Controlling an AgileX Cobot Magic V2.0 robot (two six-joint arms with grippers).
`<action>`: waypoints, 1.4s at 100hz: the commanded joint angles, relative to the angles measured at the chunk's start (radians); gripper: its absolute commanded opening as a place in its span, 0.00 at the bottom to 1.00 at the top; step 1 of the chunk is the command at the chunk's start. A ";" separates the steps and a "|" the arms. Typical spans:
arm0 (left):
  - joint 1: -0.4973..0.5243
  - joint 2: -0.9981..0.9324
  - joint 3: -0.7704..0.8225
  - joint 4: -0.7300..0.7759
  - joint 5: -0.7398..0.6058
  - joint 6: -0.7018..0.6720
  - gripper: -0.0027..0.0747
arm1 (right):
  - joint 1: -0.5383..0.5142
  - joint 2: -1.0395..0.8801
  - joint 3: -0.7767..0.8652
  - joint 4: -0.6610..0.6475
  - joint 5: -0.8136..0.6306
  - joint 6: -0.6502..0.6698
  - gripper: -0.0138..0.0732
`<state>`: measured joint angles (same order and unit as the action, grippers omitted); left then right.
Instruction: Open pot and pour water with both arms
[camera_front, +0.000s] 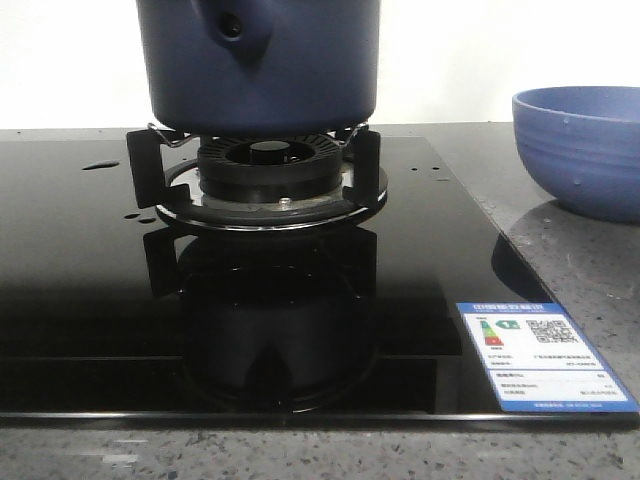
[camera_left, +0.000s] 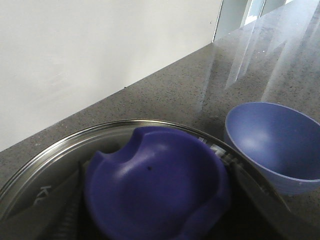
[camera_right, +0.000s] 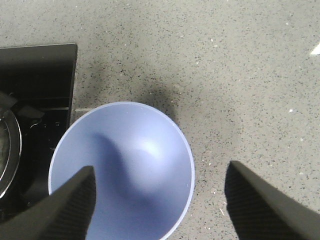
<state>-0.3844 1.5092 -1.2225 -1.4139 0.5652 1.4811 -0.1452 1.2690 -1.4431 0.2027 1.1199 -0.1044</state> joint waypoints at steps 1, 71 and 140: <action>-0.005 -0.039 -0.032 -0.048 0.019 0.004 0.50 | -0.005 -0.031 -0.020 0.015 -0.040 -0.010 0.72; 0.121 -0.271 -0.032 -0.039 0.012 -0.015 0.78 | -0.003 -0.063 -0.015 0.160 -0.132 -0.062 0.67; 0.317 -0.862 0.578 -0.018 -0.307 -0.092 0.01 | 0.218 -0.712 0.893 0.475 -0.946 -0.484 0.09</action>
<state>-0.0705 0.7404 -0.7276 -1.3939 0.3029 1.3621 0.0561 0.6565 -0.6228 0.6544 0.3131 -0.5678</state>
